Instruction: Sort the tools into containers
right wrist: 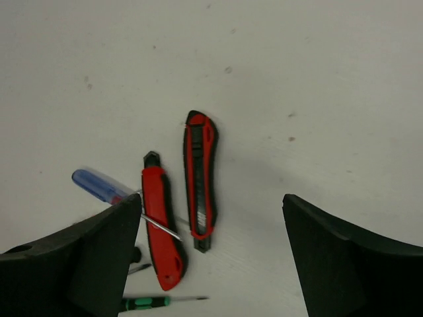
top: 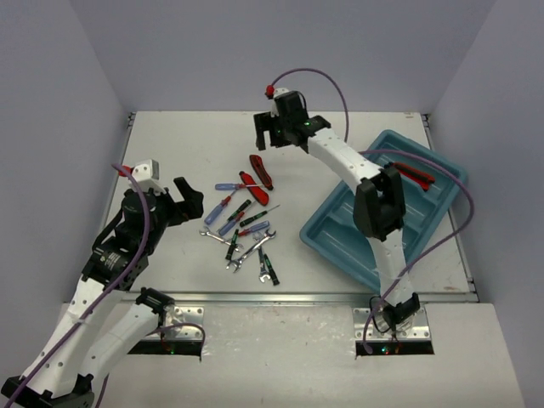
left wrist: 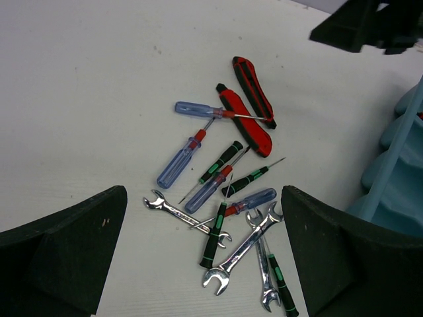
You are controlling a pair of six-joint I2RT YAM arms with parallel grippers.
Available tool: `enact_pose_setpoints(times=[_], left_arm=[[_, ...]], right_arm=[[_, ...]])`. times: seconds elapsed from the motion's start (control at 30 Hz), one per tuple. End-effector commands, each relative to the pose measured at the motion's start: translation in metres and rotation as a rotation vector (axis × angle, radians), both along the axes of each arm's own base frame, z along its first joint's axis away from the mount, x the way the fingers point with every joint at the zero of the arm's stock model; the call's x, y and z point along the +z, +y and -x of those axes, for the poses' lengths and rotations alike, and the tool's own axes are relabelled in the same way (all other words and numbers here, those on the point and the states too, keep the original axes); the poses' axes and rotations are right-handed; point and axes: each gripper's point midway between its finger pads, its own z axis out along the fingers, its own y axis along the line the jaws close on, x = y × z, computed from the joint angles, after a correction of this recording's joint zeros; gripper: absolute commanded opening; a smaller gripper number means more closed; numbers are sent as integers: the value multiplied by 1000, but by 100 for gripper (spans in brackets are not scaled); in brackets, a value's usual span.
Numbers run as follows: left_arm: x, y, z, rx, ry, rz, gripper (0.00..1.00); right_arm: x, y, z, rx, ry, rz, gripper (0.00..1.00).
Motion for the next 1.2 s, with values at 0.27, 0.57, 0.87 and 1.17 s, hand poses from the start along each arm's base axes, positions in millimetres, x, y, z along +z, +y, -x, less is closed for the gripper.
enact_pose_setpoints(times=[0.27, 0.57, 0.87, 1.17], left_arm=[[17, 5, -2, 27, -70, 21, 100], [21, 4, 1, 19, -86, 29, 100], [22, 4, 2, 12, -94, 34, 100], [23, 3, 3, 6, -98, 37, 100]], right_arm=[[-118, 60, 5, 45, 197, 62, 74], [-157, 48, -2, 33, 193, 179, 58], [-176, 44, 3, 54, 219, 218, 48], [-102, 42, -14, 100, 2, 214, 10]])
